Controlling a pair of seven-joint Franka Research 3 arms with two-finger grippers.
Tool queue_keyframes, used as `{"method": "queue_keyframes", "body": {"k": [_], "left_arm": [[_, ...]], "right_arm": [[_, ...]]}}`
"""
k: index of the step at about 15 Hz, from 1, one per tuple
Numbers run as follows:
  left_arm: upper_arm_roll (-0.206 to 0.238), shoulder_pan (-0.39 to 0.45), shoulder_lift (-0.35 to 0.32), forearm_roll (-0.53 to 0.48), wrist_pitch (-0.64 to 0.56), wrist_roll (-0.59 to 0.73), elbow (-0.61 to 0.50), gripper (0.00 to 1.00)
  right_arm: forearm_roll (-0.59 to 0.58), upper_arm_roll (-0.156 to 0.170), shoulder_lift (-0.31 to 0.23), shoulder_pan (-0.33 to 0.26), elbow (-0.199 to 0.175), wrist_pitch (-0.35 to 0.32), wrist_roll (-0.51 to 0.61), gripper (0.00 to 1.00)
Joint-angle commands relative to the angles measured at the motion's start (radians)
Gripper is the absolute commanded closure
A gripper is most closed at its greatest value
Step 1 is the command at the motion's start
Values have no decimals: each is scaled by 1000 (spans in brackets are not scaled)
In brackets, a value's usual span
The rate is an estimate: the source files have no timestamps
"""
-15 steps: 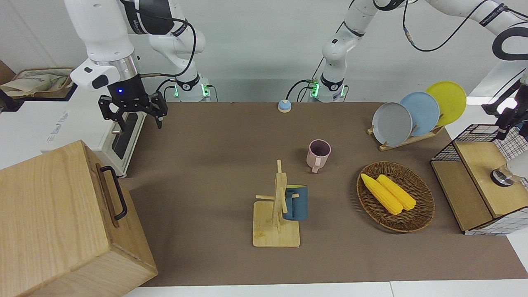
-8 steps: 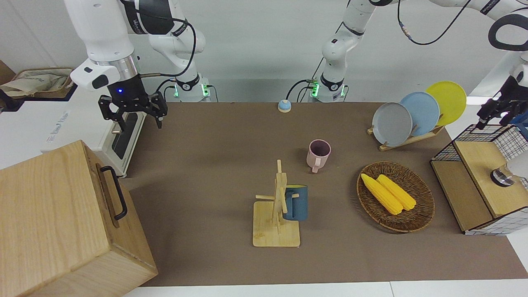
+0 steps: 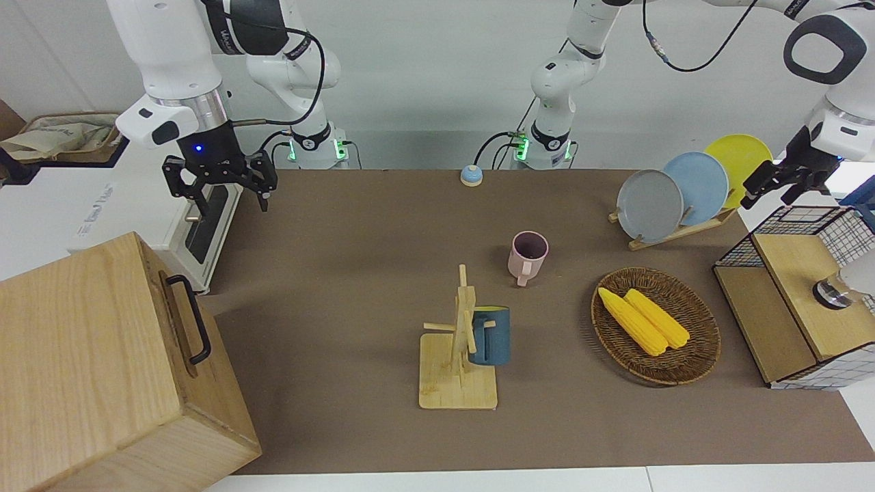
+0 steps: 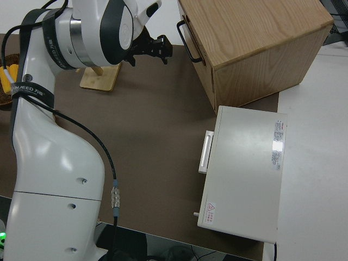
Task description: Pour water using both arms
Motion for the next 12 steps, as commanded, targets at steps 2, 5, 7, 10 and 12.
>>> {"method": "queue_keyframes", "body": {"k": [2, 5, 7, 10, 12], "left_arm": [[24, -176, -30, 95, -79, -120, -4, 2], [71, -340, -30, 99, -101, -218, -4, 2], [99, -434, -30, 86, -119, -232, -2, 2], [101, -508, -30, 86, -174, -237, -2, 2], [101, -532, -31, 83, -191, -232, -2, 2]], "right_arm": [[12, 12, -15, -17, -12, 7, -18, 7], [12, 12, -15, -17, -12, 7, -18, 7], [12, 12, -15, -17, -12, 7, -18, 7], [12, 12, -16, -17, -12, 7, -18, 7], [12, 12, -15, -17, -12, 7, -18, 7]]}}
